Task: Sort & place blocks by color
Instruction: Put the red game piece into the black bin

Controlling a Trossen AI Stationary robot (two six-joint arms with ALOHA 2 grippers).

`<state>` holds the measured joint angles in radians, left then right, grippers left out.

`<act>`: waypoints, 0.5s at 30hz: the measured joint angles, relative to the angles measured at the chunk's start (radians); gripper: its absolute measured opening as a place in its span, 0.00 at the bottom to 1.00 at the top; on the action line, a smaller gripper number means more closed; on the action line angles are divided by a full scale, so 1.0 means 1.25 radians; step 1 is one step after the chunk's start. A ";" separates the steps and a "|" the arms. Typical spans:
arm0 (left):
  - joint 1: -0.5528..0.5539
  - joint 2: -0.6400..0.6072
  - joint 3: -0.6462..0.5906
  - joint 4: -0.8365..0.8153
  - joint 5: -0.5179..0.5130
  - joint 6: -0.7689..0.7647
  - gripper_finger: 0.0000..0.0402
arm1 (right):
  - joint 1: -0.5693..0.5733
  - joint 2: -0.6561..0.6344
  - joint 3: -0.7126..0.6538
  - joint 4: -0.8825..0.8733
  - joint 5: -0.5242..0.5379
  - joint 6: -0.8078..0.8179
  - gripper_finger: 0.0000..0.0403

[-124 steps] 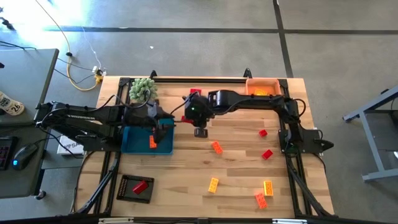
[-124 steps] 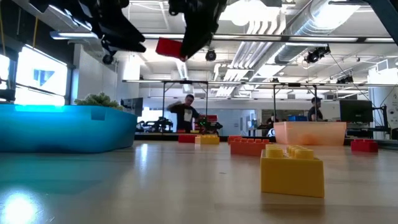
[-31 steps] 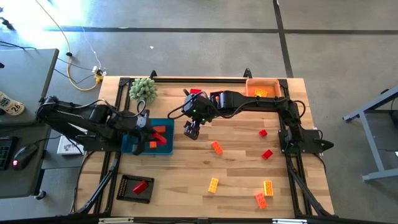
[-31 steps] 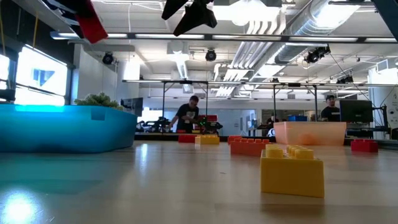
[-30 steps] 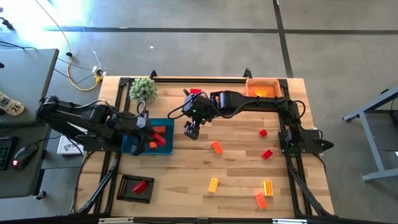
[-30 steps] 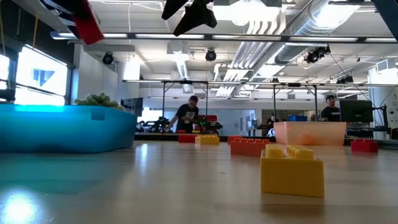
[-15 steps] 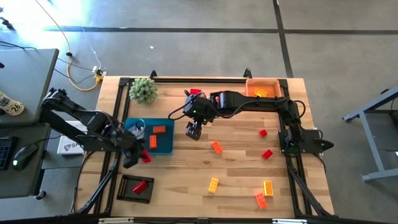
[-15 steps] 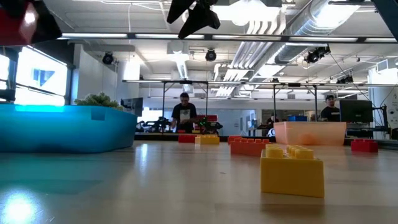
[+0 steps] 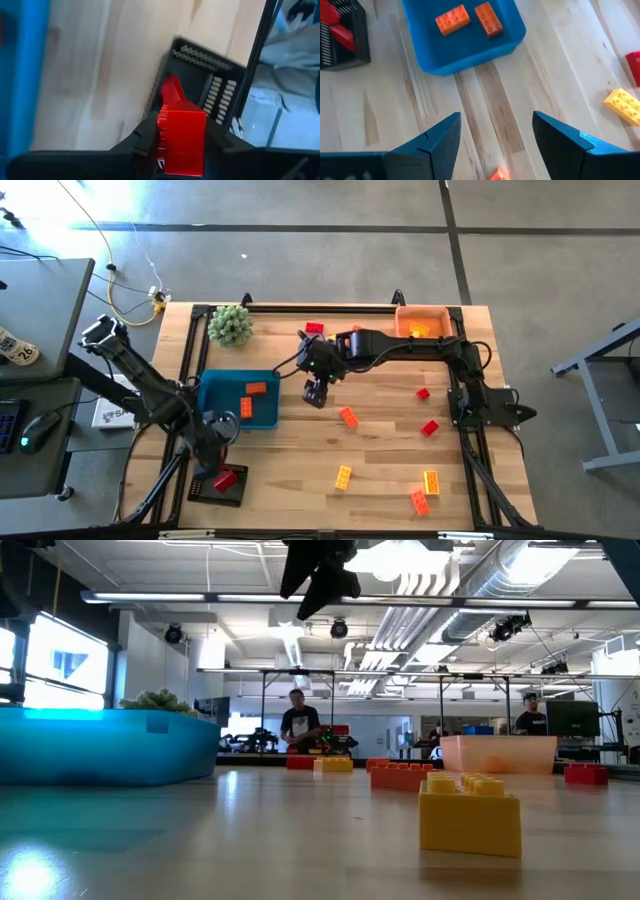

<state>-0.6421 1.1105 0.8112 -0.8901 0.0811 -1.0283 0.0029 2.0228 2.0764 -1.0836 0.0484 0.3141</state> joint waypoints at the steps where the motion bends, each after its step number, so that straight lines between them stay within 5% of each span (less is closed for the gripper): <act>1: -0.010 0.010 0.000 0.000 0.006 -0.010 0.19 | 0.000 0.000 -0.007 0.001 -0.001 0.000 0.58; 15: -0.086 0.116 0.000 0.115 0.121 -0.035 0.22 | 0.032 0.001 -0.088 0.012 -0.016 0.002 0.58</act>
<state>-0.7496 1.2559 0.8112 -0.7470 0.2320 -1.0722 0.0430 2.0235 1.9662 -1.0681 0.0284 0.3172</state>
